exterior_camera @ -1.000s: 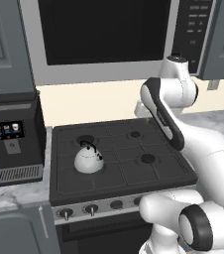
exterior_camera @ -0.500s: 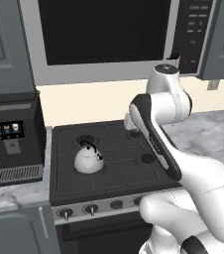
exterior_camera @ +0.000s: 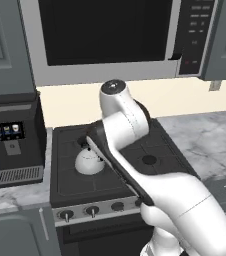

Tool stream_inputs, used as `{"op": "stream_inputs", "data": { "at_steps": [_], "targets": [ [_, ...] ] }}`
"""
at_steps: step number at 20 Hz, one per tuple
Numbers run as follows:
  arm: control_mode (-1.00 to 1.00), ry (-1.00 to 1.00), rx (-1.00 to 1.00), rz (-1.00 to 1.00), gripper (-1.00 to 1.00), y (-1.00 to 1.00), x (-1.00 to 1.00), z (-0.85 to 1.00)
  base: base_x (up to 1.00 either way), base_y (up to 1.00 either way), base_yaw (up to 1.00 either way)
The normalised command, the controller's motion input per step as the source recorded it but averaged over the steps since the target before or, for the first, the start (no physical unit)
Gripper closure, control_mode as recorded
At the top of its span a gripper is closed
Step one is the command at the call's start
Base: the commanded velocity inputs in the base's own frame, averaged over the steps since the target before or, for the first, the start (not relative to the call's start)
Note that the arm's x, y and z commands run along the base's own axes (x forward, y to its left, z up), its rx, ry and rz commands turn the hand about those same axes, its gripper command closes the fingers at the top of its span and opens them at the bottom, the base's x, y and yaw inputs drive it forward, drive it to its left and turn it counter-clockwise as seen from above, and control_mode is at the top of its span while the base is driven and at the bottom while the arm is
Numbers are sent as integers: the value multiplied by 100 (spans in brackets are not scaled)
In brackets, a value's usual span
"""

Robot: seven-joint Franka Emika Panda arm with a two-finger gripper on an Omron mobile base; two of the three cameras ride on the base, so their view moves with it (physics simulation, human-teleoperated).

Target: Turn on the front left burner of the stove.

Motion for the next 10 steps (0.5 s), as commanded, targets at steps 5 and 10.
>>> {"op": "stream_inputs", "data": {
  "at_steps": [5, 10],
  "targets": [
    [-100, 0, -22, 0, -100, 100, -20, -31, 0, 0, 0],
    [-100, 2, -12, 2, -100, 38, -2, -15, 0, 0, 0]
  ]
}}
